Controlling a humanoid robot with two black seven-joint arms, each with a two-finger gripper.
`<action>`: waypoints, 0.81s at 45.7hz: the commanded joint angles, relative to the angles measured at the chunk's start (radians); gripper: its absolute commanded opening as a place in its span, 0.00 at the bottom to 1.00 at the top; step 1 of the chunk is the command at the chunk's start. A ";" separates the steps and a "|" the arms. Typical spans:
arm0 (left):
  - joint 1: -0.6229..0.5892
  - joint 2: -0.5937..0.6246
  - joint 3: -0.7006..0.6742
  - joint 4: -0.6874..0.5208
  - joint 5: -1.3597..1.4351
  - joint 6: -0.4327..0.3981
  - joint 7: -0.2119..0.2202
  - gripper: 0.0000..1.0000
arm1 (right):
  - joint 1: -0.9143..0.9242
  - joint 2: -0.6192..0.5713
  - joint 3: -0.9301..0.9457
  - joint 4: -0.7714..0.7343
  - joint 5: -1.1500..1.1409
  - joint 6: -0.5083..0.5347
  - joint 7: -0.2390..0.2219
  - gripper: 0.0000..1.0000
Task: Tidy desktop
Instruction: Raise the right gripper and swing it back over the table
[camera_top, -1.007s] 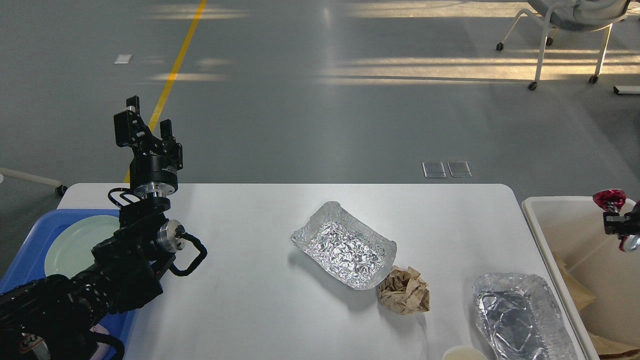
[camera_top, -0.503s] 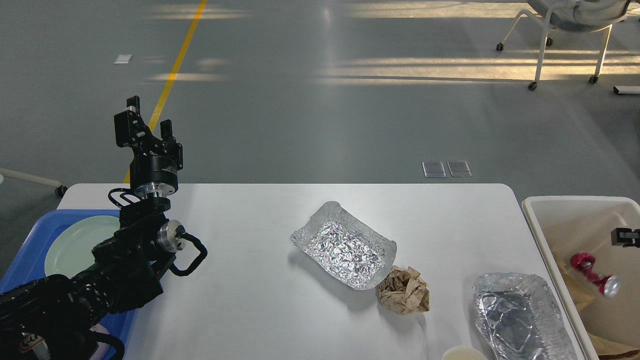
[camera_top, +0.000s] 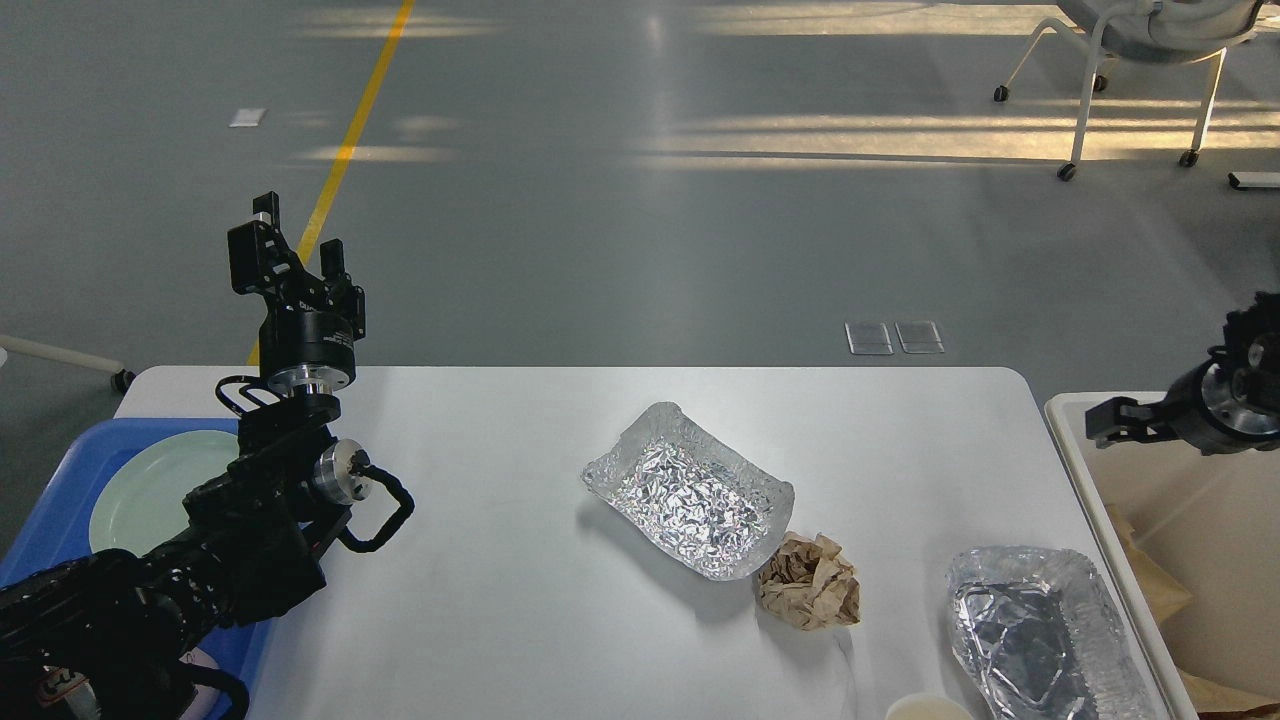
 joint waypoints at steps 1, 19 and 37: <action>0.000 -0.001 0.000 0.000 0.000 0.000 0.000 0.96 | 0.236 0.000 -0.002 0.206 0.068 0.129 -0.001 1.00; 0.000 0.000 0.000 0.000 0.000 0.000 0.000 0.96 | 0.787 0.026 0.001 0.643 0.293 0.411 0.001 1.00; 0.000 0.000 0.000 0.000 0.000 0.000 0.000 0.96 | 1.038 0.046 0.033 0.778 0.416 0.475 0.007 1.00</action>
